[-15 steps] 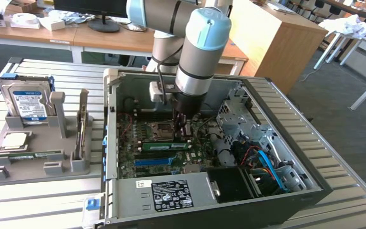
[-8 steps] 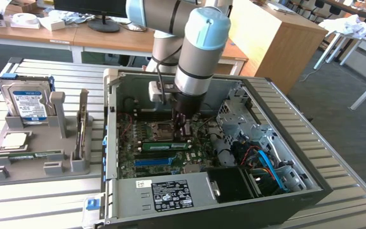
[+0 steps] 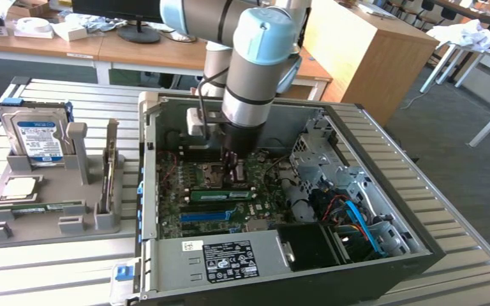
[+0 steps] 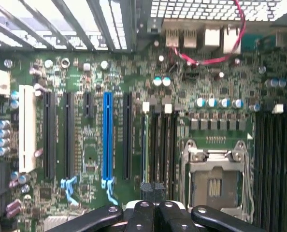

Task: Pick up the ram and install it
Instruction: 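Press down the ram until it locks into place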

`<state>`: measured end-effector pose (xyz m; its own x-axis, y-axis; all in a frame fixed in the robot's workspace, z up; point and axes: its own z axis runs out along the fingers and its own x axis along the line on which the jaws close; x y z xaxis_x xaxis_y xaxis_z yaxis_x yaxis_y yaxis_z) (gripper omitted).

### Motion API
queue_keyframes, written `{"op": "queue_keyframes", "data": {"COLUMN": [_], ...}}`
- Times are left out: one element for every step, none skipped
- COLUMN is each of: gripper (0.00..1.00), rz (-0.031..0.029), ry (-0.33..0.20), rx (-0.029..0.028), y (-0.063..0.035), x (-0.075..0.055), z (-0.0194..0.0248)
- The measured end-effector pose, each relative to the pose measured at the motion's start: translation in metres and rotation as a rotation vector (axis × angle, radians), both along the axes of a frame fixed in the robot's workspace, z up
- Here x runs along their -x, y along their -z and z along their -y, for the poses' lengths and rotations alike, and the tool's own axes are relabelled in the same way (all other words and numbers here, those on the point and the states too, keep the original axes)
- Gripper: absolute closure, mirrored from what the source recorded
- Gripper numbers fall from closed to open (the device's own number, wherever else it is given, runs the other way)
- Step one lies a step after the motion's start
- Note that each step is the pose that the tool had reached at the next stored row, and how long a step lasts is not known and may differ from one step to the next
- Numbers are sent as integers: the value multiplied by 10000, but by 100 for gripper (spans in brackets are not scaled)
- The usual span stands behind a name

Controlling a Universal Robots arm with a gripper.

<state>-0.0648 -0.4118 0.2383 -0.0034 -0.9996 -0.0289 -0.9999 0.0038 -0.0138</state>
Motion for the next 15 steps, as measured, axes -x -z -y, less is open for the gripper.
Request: {"op": "queue_keyframes", "data": {"gripper": [90,90,90,90,90,90,90,90,90,90,90,90,90,90,90], "rz": [0,0,0,0,0,0,0,0,0,0,0,0,0,0,0], "ry": [0,-1,-1,-2,-1,-1,0,0,-1,-1,-1,-1,0,-1,0], "rx": [0,0,0,0,-1,0,0,0,0,0,0,0,0,-1,0], "y": [0,0,0,0,0,0,0,0,0,0,0,0,0,0,0], "x": [20,42,63,84,105,124,142,158,173,187,199,210,219,227,234], "z": [0,0,0,0,0,0,0,0,0,0,0,0,0,0,0]}}
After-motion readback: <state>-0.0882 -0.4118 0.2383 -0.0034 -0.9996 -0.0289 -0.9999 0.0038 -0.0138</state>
